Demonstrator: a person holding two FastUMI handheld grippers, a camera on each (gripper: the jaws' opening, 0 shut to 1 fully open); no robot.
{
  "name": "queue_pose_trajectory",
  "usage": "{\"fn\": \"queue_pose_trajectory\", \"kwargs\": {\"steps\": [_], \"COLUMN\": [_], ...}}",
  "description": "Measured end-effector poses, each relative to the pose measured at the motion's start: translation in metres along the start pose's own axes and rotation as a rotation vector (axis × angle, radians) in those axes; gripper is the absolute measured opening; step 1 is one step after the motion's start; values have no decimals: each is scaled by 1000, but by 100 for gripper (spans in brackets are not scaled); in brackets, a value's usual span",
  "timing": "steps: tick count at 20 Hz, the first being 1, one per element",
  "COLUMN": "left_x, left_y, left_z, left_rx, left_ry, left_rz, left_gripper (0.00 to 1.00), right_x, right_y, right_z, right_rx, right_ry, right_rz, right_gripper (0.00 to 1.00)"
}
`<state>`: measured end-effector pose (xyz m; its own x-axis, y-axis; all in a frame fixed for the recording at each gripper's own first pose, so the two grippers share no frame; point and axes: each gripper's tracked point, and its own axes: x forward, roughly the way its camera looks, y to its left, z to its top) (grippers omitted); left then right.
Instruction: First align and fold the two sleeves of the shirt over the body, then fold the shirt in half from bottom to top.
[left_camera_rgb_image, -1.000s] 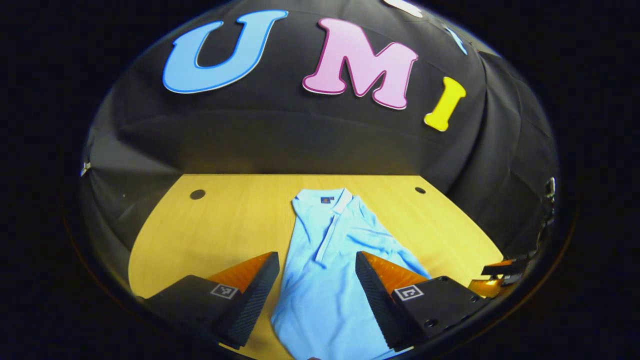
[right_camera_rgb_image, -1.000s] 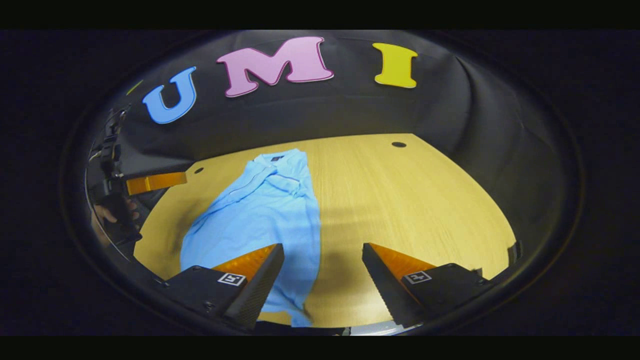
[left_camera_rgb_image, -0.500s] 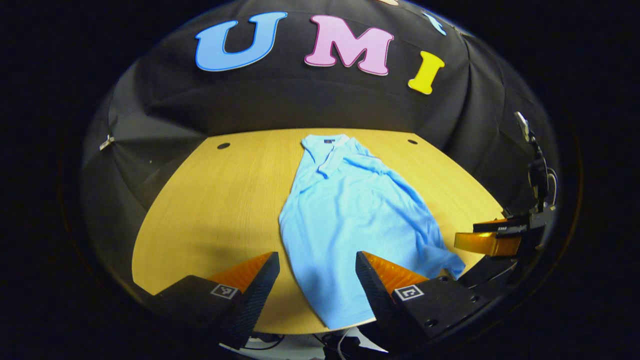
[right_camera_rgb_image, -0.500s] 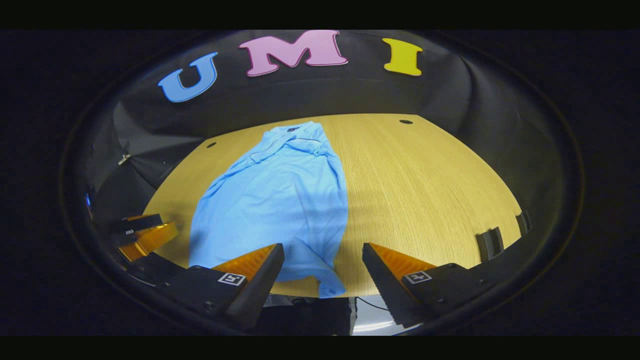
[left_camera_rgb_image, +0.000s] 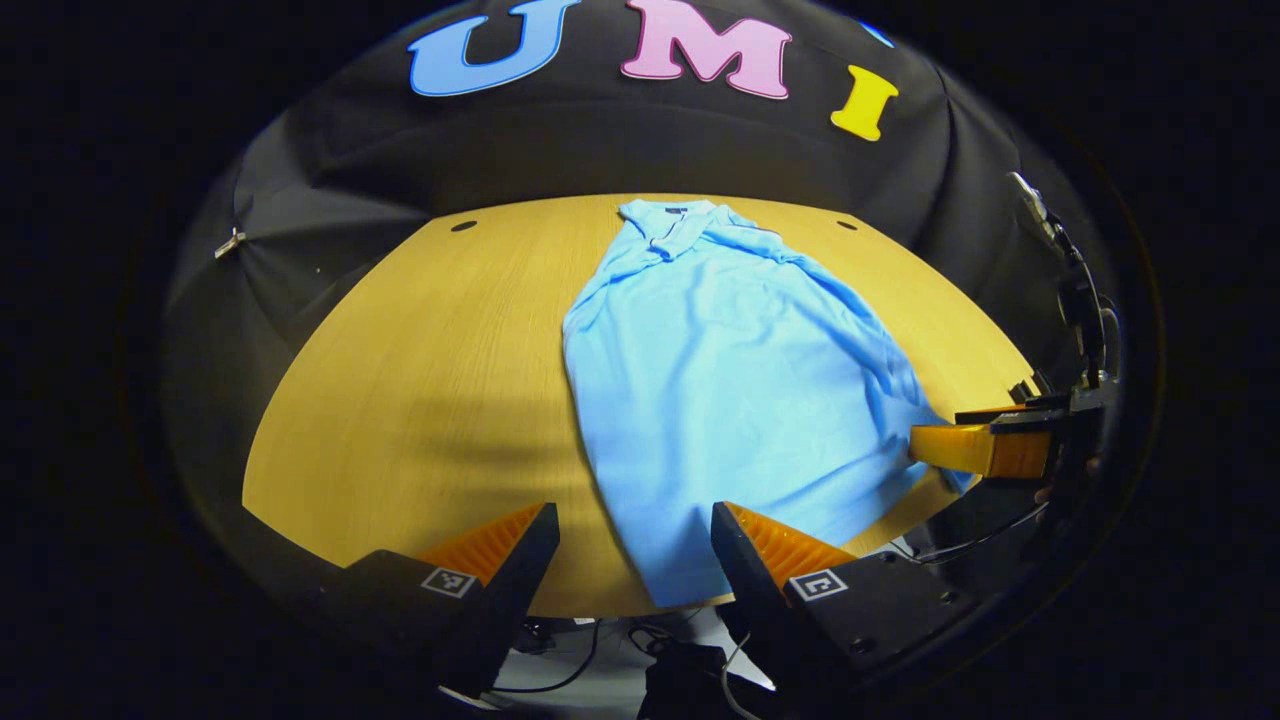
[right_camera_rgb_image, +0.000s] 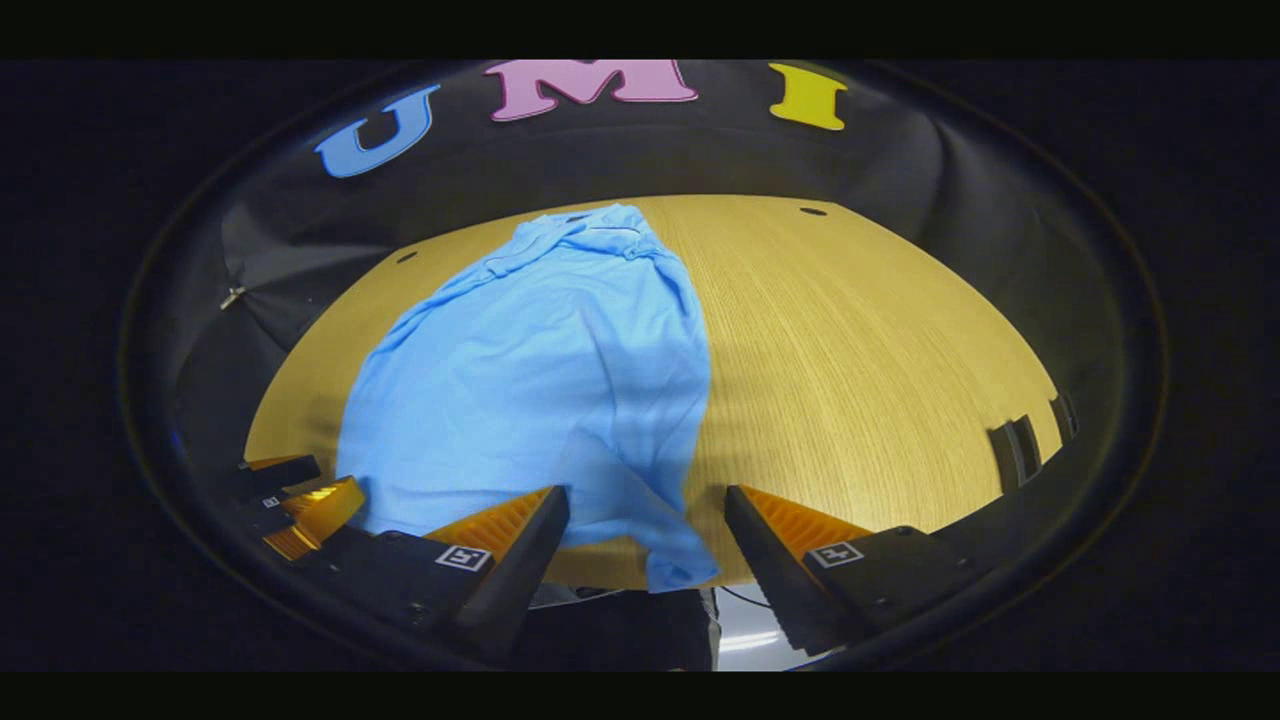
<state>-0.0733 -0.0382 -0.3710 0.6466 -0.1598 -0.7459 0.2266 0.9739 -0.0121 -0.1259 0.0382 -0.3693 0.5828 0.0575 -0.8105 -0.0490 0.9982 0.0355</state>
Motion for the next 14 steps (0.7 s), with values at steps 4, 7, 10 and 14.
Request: {"fn": "queue_pose_trajectory", "kwargs": {"steps": [4,7,10,14], "left_x": [5,7,9,9], "left_y": [-6,-15,-26,-29], "left_z": [-9,-8,-5,-2], "left_rx": [3,18,11,-45], "left_ry": [33,44,58,86], "left_rz": [-3,-12,-39,-70], "left_gripper": [98,74,42,10], "right_x": [3,6,7,6], "right_y": [-2,7,16,18], "right_z": [-2,-1,-3,-2], "right_rx": [-55,-83,-68,-74], "right_ry": [-10,3,34,66], "right_rz": [-20,20,68,109], "right_gripper": [91,75,36,7]}}
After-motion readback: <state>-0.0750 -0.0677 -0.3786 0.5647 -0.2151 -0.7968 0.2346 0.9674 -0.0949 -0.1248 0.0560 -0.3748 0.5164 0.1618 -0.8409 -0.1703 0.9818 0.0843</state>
